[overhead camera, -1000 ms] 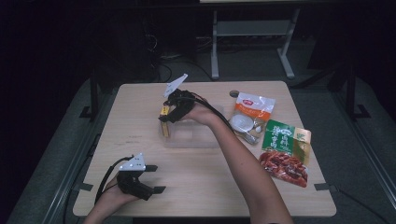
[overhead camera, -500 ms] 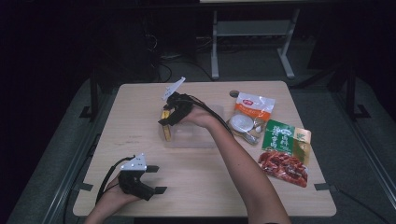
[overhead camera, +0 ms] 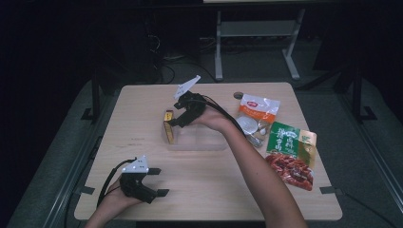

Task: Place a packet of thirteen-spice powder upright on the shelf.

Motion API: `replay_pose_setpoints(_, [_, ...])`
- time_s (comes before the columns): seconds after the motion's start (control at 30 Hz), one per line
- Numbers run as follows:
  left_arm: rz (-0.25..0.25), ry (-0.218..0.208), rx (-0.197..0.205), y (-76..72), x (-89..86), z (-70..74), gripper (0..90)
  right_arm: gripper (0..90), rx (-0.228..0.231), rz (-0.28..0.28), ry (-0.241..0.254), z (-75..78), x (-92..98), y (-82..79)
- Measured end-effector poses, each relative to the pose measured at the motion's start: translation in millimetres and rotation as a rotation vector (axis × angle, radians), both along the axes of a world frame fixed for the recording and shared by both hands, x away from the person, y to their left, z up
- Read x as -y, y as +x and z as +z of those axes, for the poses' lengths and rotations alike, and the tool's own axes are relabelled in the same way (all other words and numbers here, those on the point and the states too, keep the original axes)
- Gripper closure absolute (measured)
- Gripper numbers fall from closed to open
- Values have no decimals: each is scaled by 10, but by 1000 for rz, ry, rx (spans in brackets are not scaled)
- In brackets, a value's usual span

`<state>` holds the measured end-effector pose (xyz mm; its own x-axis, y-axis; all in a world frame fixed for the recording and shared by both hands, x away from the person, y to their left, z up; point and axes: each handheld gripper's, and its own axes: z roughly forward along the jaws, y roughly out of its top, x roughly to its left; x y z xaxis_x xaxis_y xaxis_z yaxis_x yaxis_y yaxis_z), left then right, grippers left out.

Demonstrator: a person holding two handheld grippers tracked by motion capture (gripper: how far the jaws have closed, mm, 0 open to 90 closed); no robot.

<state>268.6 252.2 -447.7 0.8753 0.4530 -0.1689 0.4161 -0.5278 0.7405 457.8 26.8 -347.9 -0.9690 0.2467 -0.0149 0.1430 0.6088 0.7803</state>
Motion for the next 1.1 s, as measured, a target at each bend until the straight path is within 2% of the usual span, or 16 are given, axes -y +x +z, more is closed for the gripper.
replay_pose_setpoints(0.03, [2, 1, -1, 1, 0, -2, 135, 227, -10, -15, 3, 10, 27, -33])
replay_pose_setpoints(0.1, [4, 0, -3, 0, 1, -2, 135, 228, 11, -22, -5, 19, 96, -57])
replay_pose_setpoints(0.3, [6, -1, -2, -4, 11, 1, 135, 228, 2, -64, 4, 26, 295, -179])
replay_pose_setpoints(0.33, [6, -1, -3, -5, 12, -1, 135, 228, 18, -60, -2, 16, 338, -195])
replay_pose_setpoints(0.43, [5, 0, -3, -6, 17, -7, 135, 228, 17, -78, -5, -6, 426, -266])
replay_pose_setpoints(0.53, [0, 5, 3, -2, 17, -4, 135, 229, 35, -81, -4, -27, 517, -316])
replay_pose_setpoints(0.63, [-1, 10, 4, -2, 20, -6, 136, 230, 18, -103, 3, -43, 605, -391])
replay_pose_setpoints(0.67, [-2, 11, 4, -2, 20, -6, 135, 231, 43, -89, -5, -54, 646, -392])
replay_pose_setpoints(0.7, [-7, 13, 12, 3, 19, -5, 136, 231, 26, -105, 3, -59, 670, -428])
replay_pose_setpoints(0.8, [-4, 17, 10, 1, 21, -6, 137, 232, 38, -105, -3, -91, 759, -480])
replay_pose_setpoints(0.83, [1, 13, 9, 0, 24, -9, 137, 232, 25, -118, 1, -101, 785, -506])
replay_pose_setpoints(0.9, [-3, 26, 11, 4, 19, -9, 138, 234, 27, -125, -1, -134, 854, -550])
replay_pose_setpoints(1.1, [7, 19, 8, 1, 23, -9, 138, 235, 0, -146, 7, -226, 1019, -670])
